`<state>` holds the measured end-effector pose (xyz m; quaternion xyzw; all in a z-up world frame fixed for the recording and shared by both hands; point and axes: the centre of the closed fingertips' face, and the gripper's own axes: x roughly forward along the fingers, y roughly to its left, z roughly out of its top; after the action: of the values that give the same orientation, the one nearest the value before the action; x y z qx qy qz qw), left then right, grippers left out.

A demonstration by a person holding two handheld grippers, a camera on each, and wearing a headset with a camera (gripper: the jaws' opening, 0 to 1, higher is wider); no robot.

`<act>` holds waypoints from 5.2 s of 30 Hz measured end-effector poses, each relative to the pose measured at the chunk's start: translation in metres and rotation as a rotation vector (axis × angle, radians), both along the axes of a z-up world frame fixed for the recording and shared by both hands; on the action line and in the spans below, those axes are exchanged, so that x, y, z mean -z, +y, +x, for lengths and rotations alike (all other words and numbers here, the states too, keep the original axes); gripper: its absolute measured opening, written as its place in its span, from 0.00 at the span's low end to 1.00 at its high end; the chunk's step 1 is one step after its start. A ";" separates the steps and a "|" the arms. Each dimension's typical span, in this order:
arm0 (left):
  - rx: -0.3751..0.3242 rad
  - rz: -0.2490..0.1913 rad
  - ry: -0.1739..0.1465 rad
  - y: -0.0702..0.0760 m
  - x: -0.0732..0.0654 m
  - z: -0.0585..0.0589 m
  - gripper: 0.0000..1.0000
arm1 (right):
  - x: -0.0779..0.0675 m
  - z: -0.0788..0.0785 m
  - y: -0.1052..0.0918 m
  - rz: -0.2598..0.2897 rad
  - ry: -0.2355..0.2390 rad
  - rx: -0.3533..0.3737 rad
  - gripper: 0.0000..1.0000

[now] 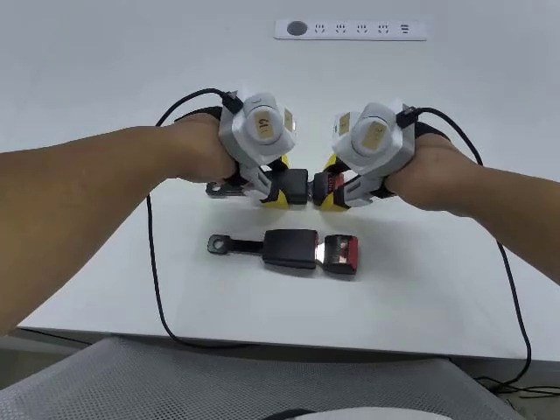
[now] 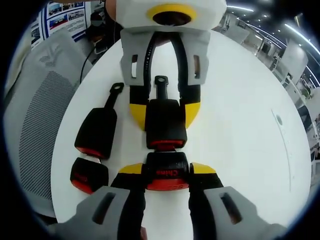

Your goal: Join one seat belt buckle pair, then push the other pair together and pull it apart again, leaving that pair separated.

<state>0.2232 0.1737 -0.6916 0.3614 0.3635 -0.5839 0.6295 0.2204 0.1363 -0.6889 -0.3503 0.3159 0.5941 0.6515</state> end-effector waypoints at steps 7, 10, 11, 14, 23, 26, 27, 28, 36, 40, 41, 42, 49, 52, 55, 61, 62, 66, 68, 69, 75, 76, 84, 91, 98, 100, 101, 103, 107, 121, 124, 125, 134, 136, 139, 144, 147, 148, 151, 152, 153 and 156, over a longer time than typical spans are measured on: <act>-0.003 -0.006 -0.002 0.000 0.000 0.000 0.33 | 0.000 0.001 -0.001 -0.002 0.001 0.010 0.32; -0.004 -0.007 -0.001 0.000 0.000 0.000 0.33 | 0.000 0.000 -0.001 -0.005 0.000 0.010 0.32; -0.004 -0.007 -0.001 0.000 0.000 0.000 0.33 | -0.001 0.000 0.000 -0.005 0.000 0.010 0.32; -0.004 -0.012 -0.001 0.001 0.001 0.001 0.34 | 0.000 -0.001 -0.001 -0.003 0.004 0.019 0.32; 0.001 -0.012 0.006 0.000 0.000 -0.001 0.34 | -0.001 -0.001 -0.001 -0.011 0.005 0.022 0.32; -0.004 -0.012 0.006 0.000 -0.001 -0.002 0.34 | 0.000 0.001 -0.005 -0.015 0.007 0.022 0.32; -0.004 -0.014 0.007 -0.001 -0.002 -0.003 0.34 | 0.000 0.000 -0.008 -0.016 0.009 0.022 0.32; -0.004 -0.014 0.007 -0.001 -0.002 -0.003 0.34 | 0.000 -0.002 -0.008 -0.015 0.011 0.023 0.32; -0.002 -0.022 0.011 -0.001 -0.001 -0.002 0.34 | -0.001 0.001 -0.018 -0.021 0.012 0.024 0.33; -0.007 -0.012 0.022 -0.001 0.000 -0.001 0.34 | -0.002 -0.003 -0.016 -0.006 0.006 0.025 0.33; -0.007 -0.012 0.022 -0.001 0.000 -0.002 0.34 | -0.002 -0.003 -0.017 -0.006 0.005 0.028 0.33; -0.011 -0.012 0.022 -0.001 0.000 -0.002 0.34 | -0.003 -0.004 -0.019 -0.007 0.004 0.031 0.33; -0.035 -0.030 0.015 -0.001 0.002 -0.002 0.34 | -0.001 -0.003 -0.043 -0.028 0.001 0.046 0.33; -0.031 -0.027 0.013 -0.001 0.004 0.000 0.34 | 0.000 -0.003 -0.062 -0.043 -0.007 0.047 0.33; -0.022 -0.019 0.015 -0.003 0.003 -0.003 0.34 | 0.001 -0.005 -0.075 -0.057 -0.003 0.052 0.34; -0.008 -0.014 0.018 -0.004 0.000 -0.008 0.34 | 0.002 -0.004 -0.110 -0.091 -0.008 0.078 0.34; -0.006 -0.013 0.017 -0.004 0.000 -0.008 0.34 | 0.002 -0.004 -0.114 -0.095 -0.006 0.081 0.34; -0.006 -0.006 0.016 -0.004 0.002 -0.006 0.34 | 0.003 -0.005 -0.132 -0.115 0.008 0.095 0.34; -0.009 -0.004 0.015 -0.004 0.002 -0.006 0.35 | 0.003 -0.006 -0.138 -0.126 0.006 0.097 0.34; -0.010 -0.003 0.015 -0.003 0.002 -0.005 0.35 | 0.003 -0.006 -0.141 -0.130 0.005 0.097 0.34; -0.005 -0.012 0.010 -0.003 0.002 -0.004 0.35 | 0.004 -0.004 -0.152 -0.134 0.012 0.119 0.34; -0.001 -0.010 0.010 -0.004 0.002 -0.004 0.35 | 0.004 -0.004 -0.152 -0.130 0.014 0.124 0.34; -0.027 0.008 0.004 -0.002 0.000 -0.004 0.36 | 0.000 -0.001 -0.155 -0.123 -0.048 0.199 0.45; -0.076 -0.016 -0.078 0.010 -0.027 -0.011 0.39 | -0.016 -0.008 -0.156 0.003 -0.053 0.336 0.53; -0.219 -0.140 -0.093 0.020 -0.045 -0.038 0.49 | -0.034 -0.044 -0.147 0.087 -0.050 0.381 0.58; -0.247 -0.158 -0.098 0.024 -0.051 -0.048 0.53 | -0.043 -0.054 -0.143 0.106 -0.054 0.394 0.61; -0.261 -0.166 -0.100 0.026 -0.054 -0.050 0.55 | -0.045 -0.058 -0.142 0.116 -0.054 0.400 0.62; -0.295 -0.199 -0.100 0.029 -0.061 -0.059 0.57 | -0.047 -0.066 -0.139 0.140 -0.056 0.425 0.64; -0.383 -0.249 -0.101 0.038 -0.071 -0.073 0.62 | -0.044 -0.082 -0.140 0.164 -0.055 0.478 0.75; -0.515 -0.253 -0.093 0.098 -0.056 -0.116 0.81 | -0.049 -0.110 -0.151 0.236 -0.021 0.587 0.80; -0.561 -0.290 -0.102 0.109 -0.057 -0.118 0.88 | -0.056 -0.116 -0.153 0.240 -0.016 0.622 0.85; -0.566 -0.306 -0.110 0.107 -0.059 -0.120 0.92 | -0.056 -0.115 -0.154 0.239 -0.021 0.633 0.89; -0.661 -0.374 -0.090 0.112 -0.061 -0.125 1.00 | -0.057 -0.111 -0.152 0.244 -0.035 0.653 1.00; -0.684 -0.392 -0.085 0.115 -0.061 -0.125 1.00 | -0.059 -0.110 -0.150 0.248 -0.040 0.654 1.00; -0.692 -0.415 -0.081 0.113 -0.067 -0.130 1.00 | -0.063 -0.106 -0.148 0.252 -0.063 0.661 1.00; -0.716 -0.415 -0.082 0.113 -0.070 -0.134 1.00 | -0.056 -0.105 -0.141 0.264 -0.046 0.658 1.00; -0.746 -0.537 -0.067 0.102 -0.080 -0.132 1.00 | -0.060 -0.109 -0.136 0.269 -0.047 0.648 1.00; -0.746 -0.539 -0.070 0.102 -0.081 -0.131 1.00 | -0.063 -0.112 -0.134 0.269 -0.047 0.647 1.00; -0.749 -0.538 -0.090 0.103 -0.082 -0.126 1.00 | -0.060 -0.112 -0.134 0.267 -0.044 0.645 1.00; -0.763 -0.544 -0.095 0.105 -0.082 -0.124 1.00 | -0.059 -0.112 -0.135 0.267 -0.042 0.646 1.00; -0.771 -0.545 -0.096 0.106 -0.083 -0.124 1.00 | -0.059 -0.112 -0.135 0.267 -0.044 0.649 1.00; -0.797 -0.558 -0.100 0.107 -0.085 -0.122 0.99 | -0.058 -0.113 -0.136 0.274 -0.036 0.663 1.00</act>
<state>0.1016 0.2809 -0.6062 0.0390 0.2726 -0.3548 0.8935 0.1071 0.0006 -0.6306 -0.1486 0.3183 0.3812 0.8552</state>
